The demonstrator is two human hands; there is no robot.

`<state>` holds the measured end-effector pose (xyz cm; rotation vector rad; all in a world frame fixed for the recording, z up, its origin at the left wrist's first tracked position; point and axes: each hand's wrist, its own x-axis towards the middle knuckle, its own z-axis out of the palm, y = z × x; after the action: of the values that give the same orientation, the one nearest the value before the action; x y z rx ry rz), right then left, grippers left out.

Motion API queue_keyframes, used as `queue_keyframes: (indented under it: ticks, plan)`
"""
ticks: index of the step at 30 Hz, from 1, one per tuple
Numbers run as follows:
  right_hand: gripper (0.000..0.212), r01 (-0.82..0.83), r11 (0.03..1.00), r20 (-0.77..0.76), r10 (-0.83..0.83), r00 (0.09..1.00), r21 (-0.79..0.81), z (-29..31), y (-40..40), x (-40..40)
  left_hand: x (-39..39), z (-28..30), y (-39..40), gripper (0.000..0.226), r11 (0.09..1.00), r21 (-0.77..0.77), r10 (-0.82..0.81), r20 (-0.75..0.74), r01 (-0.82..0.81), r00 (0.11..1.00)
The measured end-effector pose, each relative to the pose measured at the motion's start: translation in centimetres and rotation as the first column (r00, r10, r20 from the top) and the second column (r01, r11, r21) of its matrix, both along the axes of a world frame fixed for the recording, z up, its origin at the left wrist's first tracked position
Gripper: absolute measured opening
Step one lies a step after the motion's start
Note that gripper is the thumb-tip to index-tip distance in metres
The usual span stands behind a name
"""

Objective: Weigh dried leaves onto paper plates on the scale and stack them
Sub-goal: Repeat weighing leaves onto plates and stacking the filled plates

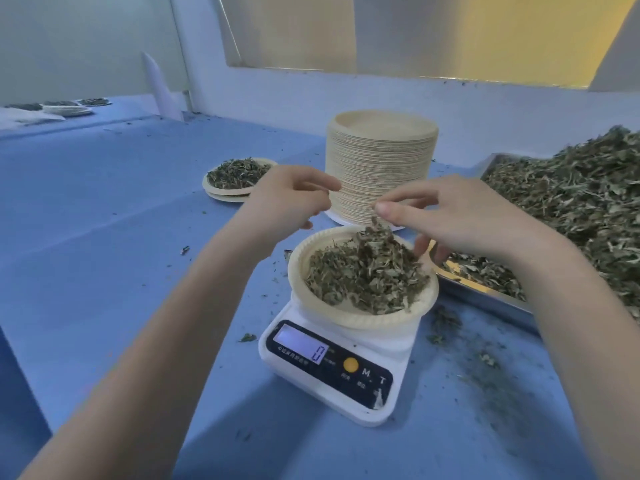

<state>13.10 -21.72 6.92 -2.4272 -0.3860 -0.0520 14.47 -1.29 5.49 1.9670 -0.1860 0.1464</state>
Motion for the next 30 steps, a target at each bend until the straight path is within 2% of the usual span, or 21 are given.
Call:
queue_keyframes:
  ticks: [4, 8, 11, 17, 20, 26, 30]
  plan:
    - [0.011, 0.003, 1.0, 0.03, -0.003, 1.0, -0.016, 0.0, -0.4, 0.1, 0.1, -2.3, -0.5, 0.027, 0.98, -0.131, 0.16, 0.095, -0.147, 0.983]
    - [0.013, 0.013, 0.998, 0.03, -0.011, 0.999, -0.066, -0.1, -0.4, 0.5, -0.3, -3.7, -0.7, 0.026, 0.973, -0.179, 0.172, 0.135, -0.146, 0.976]
    - [0.028, 0.013, 0.99, 0.034, -0.008, 0.999, -0.137, -0.5, 0.1, 0.8, -0.8, -4.1, -0.8, 0.02, 0.975, -0.182, 0.155, 0.129, -0.13, 0.979]
    - [0.07, 0.046, 0.961, 0.12, -0.013, 0.993, -0.271, -1.2, 1.4, 0.7, -1.2, -5.3, -0.6, 0.025, 0.979, -0.136, 0.17, 0.133, -0.152, 0.976]
    - [0.082, 0.04, 0.929, 0.126, 0.008, 0.992, -0.368, -1.5, 1.7, 0.7, -1.0, -5.6, -0.5, 0.023, 0.974, -0.155, 0.185, 0.139, -0.163, 0.973]
    - [0.075, 0.019, 0.91, 0.105, 0.027, 0.994, -0.415, -1.8, 2.7, 0.3, -0.8, -5.5, 0.0, 0.036, 0.952, -0.223, 0.242, 0.128, -0.21, 0.962]
    - [0.063, 0.033, 0.94, 0.092, -0.002, 0.996, -0.34, -0.9, 1.6, 0.6, -0.7, -5.5, 0.1, 0.038, 0.949, -0.237, 0.24, 0.111, -0.208, 0.965]
